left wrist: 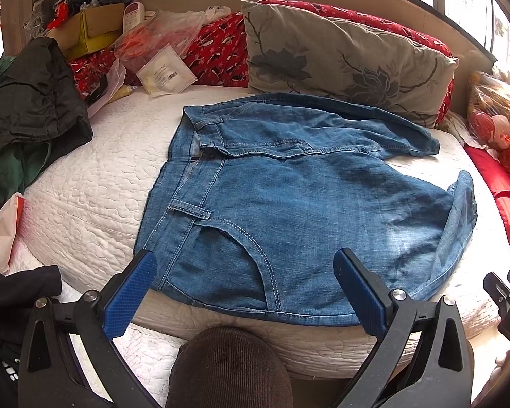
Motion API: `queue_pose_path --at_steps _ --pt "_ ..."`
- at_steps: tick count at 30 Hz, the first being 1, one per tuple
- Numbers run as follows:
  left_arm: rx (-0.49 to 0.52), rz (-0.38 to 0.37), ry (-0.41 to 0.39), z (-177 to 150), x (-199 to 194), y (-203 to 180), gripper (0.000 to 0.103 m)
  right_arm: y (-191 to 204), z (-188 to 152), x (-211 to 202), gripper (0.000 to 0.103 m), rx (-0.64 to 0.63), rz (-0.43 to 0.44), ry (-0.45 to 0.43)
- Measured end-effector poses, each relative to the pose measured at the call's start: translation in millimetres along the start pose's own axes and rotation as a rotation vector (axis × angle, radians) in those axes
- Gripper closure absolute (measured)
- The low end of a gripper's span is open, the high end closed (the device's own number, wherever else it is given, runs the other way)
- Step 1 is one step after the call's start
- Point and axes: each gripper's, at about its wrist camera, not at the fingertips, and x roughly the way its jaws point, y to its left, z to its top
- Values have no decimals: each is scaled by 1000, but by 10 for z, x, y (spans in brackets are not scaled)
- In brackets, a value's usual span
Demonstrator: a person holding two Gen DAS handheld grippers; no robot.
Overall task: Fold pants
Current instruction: 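Move both tools toward the blue jeans lying on the bed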
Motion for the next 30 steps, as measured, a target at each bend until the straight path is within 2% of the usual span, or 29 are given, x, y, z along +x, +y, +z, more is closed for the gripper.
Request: queue_pose_path --at_steps 6,17,21,24,30 --pt "38 37 25 12 29 -1 0 0 13 41 3 0 4 26" --pt "-1 1 22 22 101 2 0 -5 32 126 3 -9 -1 35" --pt "11 15 74 30 183 2 0 -51 62 179 3 12 14 47" --pt "7 9 176 41 337 45 0 -172 137 243 3 48 19 71" --pt "11 51 244 300 657 411 0 -735 453 449 3 120 -21 92"
